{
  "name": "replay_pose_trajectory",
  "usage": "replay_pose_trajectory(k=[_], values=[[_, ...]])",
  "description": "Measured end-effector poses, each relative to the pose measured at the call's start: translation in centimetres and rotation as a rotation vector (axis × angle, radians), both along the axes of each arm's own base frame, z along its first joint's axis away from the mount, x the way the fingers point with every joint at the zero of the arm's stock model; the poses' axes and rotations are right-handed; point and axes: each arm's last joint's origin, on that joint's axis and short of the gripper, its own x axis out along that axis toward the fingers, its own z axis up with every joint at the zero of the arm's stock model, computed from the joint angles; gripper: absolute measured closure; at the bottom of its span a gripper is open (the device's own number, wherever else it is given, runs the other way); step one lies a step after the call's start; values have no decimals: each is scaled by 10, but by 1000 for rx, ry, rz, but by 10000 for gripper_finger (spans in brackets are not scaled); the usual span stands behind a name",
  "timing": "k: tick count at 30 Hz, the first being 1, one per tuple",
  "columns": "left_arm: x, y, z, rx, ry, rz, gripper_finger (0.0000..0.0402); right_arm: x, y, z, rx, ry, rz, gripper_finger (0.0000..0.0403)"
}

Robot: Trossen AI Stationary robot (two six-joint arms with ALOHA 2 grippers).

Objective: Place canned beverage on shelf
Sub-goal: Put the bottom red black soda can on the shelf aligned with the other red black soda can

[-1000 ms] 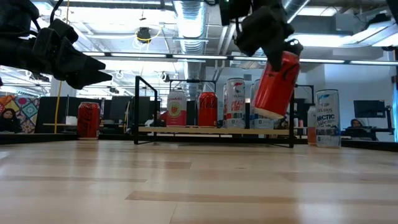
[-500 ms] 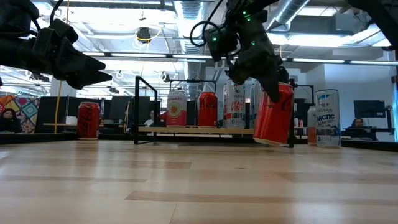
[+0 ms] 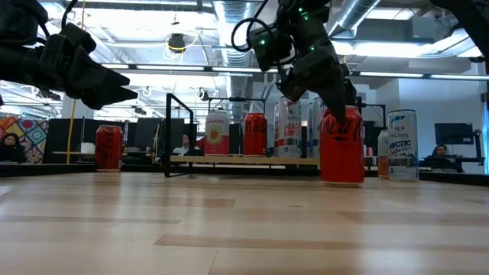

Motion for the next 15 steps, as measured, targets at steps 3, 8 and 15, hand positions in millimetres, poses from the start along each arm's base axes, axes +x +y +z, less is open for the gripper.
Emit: replay_pose_trajectory(k=[3,8,15], values=[[0,0,0,0,0,0,78,0,0,0,-2,1,-3,9],[0,0,0,0,0,0,78,3,-2,19,-57,-66,4,10],[0,0,0,0,0,0,78,-10,2,69,-145,-217,-45,10]])
